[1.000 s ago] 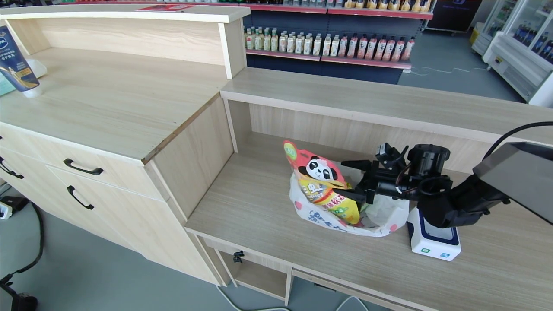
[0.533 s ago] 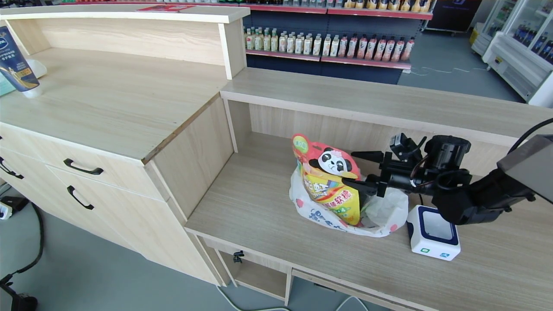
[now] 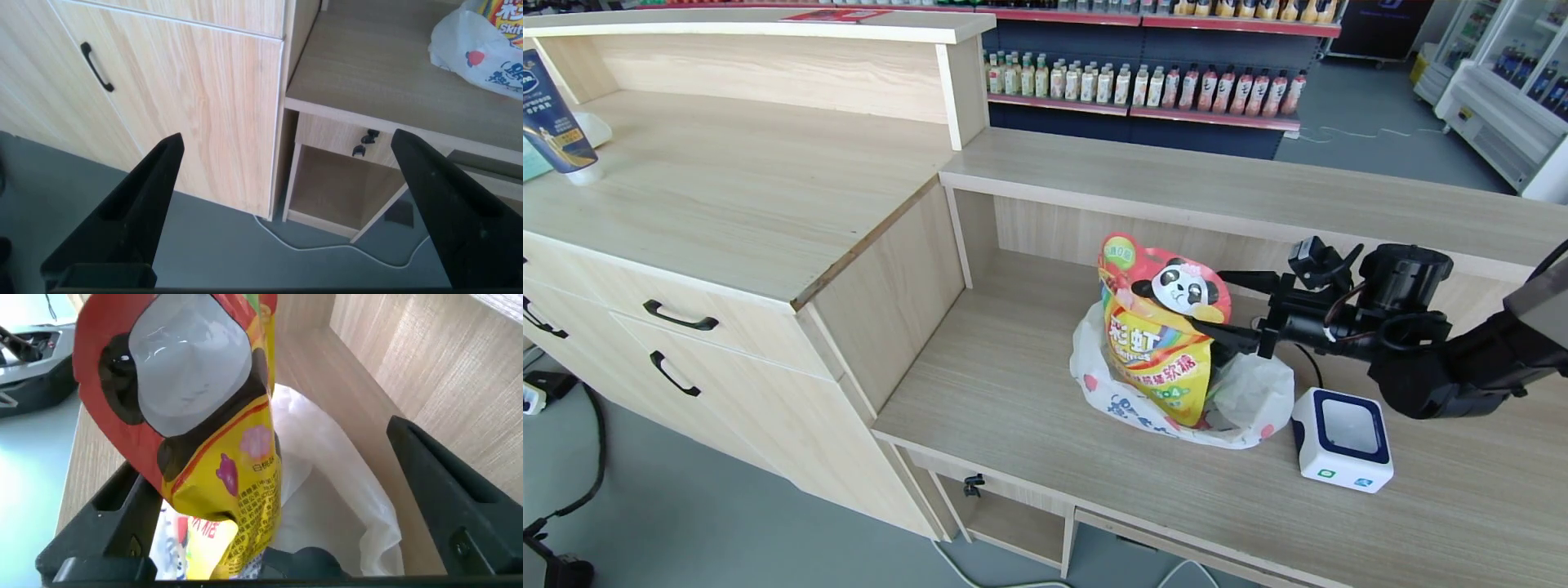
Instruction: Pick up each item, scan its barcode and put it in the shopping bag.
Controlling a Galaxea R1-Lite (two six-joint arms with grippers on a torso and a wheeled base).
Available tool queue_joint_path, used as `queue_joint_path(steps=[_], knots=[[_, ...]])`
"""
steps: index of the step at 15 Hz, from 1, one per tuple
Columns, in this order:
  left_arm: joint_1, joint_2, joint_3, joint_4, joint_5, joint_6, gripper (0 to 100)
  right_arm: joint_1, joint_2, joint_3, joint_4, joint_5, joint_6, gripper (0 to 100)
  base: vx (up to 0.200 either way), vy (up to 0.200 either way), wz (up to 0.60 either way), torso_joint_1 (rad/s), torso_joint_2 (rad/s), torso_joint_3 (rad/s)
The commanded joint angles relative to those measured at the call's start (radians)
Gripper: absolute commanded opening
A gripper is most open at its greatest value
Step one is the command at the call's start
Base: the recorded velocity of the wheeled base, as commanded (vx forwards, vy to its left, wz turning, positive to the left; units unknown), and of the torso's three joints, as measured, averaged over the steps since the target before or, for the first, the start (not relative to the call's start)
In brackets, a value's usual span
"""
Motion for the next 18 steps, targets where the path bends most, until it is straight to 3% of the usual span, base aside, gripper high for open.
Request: queue_joint_path(steps=[1, 11, 18], knots=[[0.0, 0.0, 0.0, 0.0, 0.0, 0.0, 100, -0.021, -0.02, 0.011, 0.0, 0.0, 0.0, 100, 0.0, 0.0, 0.0, 0.0, 0.0, 0.0], [0.0, 0.0, 0.0, 0.0, 0.0, 0.0, 100, -0.064, -0.091, 0.042, 0.013, -0.001, 0.018, 100, 0.0, 0.0, 0.0, 0.0, 0.0, 0.0], [0.0, 0.0, 0.0, 0.0, 0.0, 0.0, 100, -0.095, -0.241, 0.078, 0.145, 0.002, 0.038, 100, 0.0, 0.0, 0.0, 0.0, 0.0, 0.0]])
